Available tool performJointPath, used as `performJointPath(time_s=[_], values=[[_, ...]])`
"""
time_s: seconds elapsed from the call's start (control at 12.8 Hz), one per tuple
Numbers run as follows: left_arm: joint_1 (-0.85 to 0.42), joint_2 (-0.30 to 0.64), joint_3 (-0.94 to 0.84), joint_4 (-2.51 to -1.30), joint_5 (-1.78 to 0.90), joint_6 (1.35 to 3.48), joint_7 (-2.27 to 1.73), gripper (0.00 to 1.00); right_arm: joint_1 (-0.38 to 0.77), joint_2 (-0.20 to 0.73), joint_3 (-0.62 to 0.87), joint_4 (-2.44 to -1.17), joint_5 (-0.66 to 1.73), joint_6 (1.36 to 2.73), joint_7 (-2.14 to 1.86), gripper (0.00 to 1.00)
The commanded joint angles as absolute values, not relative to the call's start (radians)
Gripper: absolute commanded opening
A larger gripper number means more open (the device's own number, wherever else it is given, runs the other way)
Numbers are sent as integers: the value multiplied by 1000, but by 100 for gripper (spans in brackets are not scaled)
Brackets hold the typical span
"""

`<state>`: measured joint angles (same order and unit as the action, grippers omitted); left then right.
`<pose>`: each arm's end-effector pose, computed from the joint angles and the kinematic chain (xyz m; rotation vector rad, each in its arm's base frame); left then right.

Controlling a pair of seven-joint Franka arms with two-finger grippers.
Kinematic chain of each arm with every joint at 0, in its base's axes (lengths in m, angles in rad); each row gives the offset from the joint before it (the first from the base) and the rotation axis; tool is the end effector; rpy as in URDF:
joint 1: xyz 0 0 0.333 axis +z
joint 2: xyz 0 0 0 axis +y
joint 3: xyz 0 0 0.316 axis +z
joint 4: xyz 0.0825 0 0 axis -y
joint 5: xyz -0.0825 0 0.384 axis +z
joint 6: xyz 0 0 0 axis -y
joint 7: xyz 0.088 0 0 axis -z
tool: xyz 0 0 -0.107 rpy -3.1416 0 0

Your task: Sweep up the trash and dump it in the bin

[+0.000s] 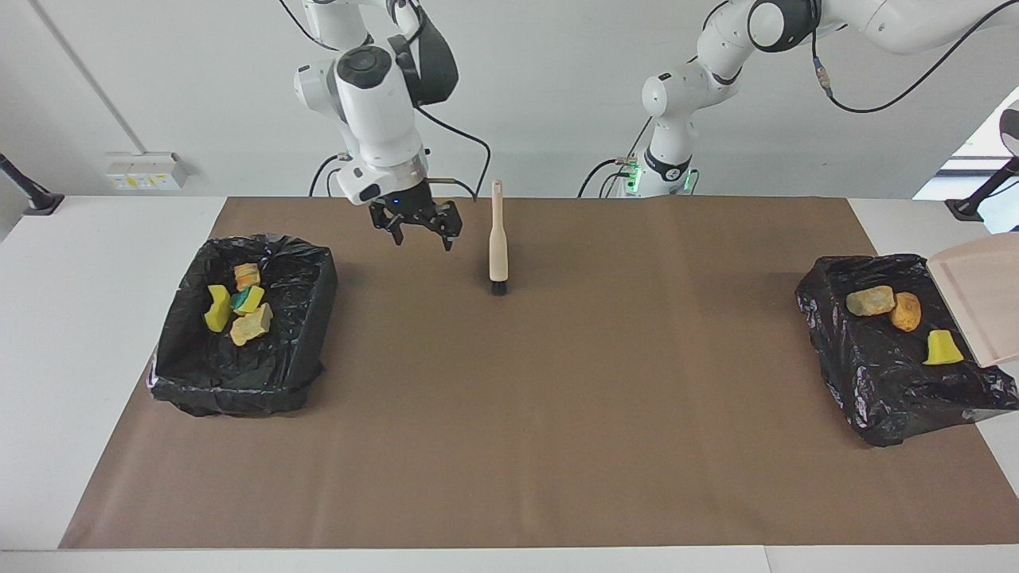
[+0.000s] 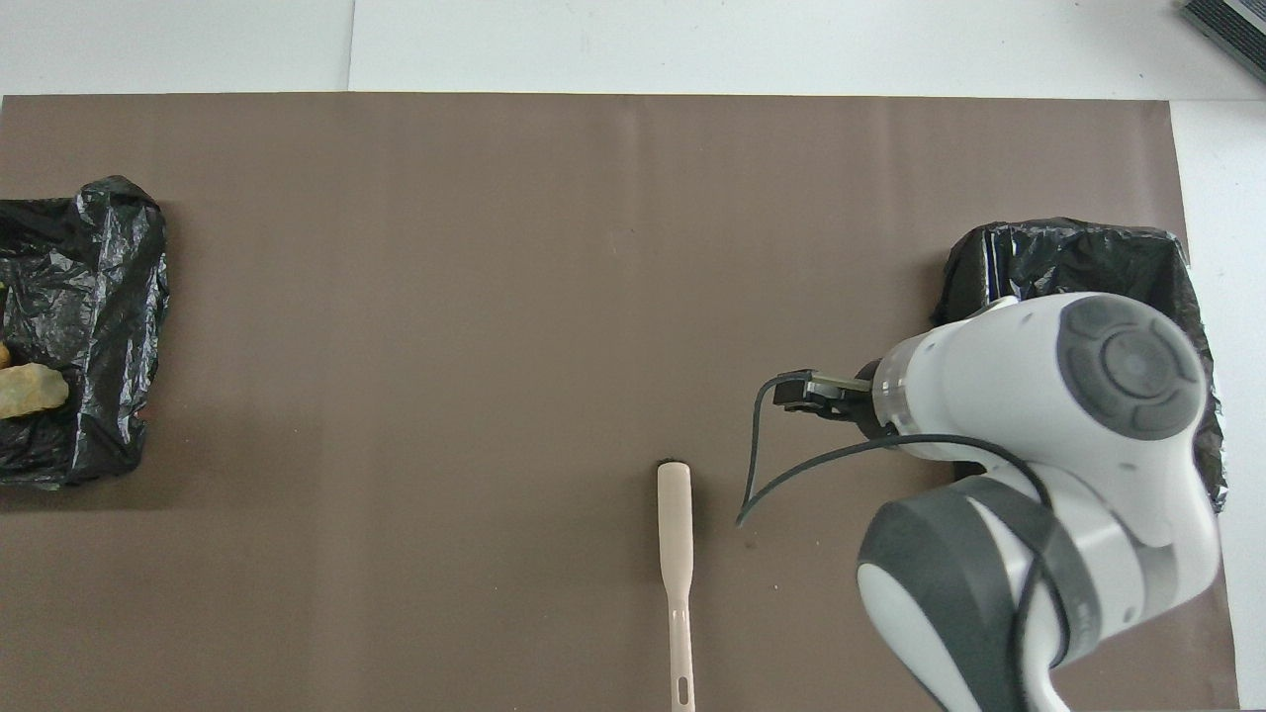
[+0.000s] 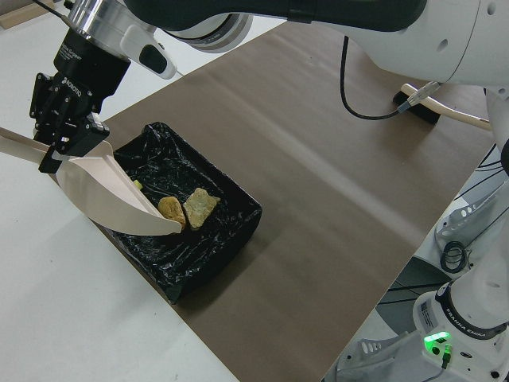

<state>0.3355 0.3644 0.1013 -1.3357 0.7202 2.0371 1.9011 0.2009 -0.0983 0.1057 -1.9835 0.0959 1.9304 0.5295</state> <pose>0.6253 0.3180 0.5754 -1.6290 1.8565 0.7055 0.5073 0.1692 0.5123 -3.0254 0.3877 -0.0128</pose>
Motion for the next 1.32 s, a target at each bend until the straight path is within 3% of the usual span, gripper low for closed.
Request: performJointPath(time_s=[0.0, 0.55, 0.86, 1.25], values=[[324, 356, 101, -1305, 733, 2029, 1899, 0, 118, -90, 117, -1887, 81, 1855, 459, 100], [195, 324, 92, -1308, 530, 1916, 1852, 0, 45, -74, 101, -1681, -9, 1579, 338, 100], [94, 308, 91, -1331, 408, 1847, 1731, 0, -37, -66, 100, -1692, 0, 1615, 247, 100], [-79, 304, 89, -1417, 333, 1816, 1360, 0, -48, -66, 101, -1694, -2, 1612, 247, 100]])
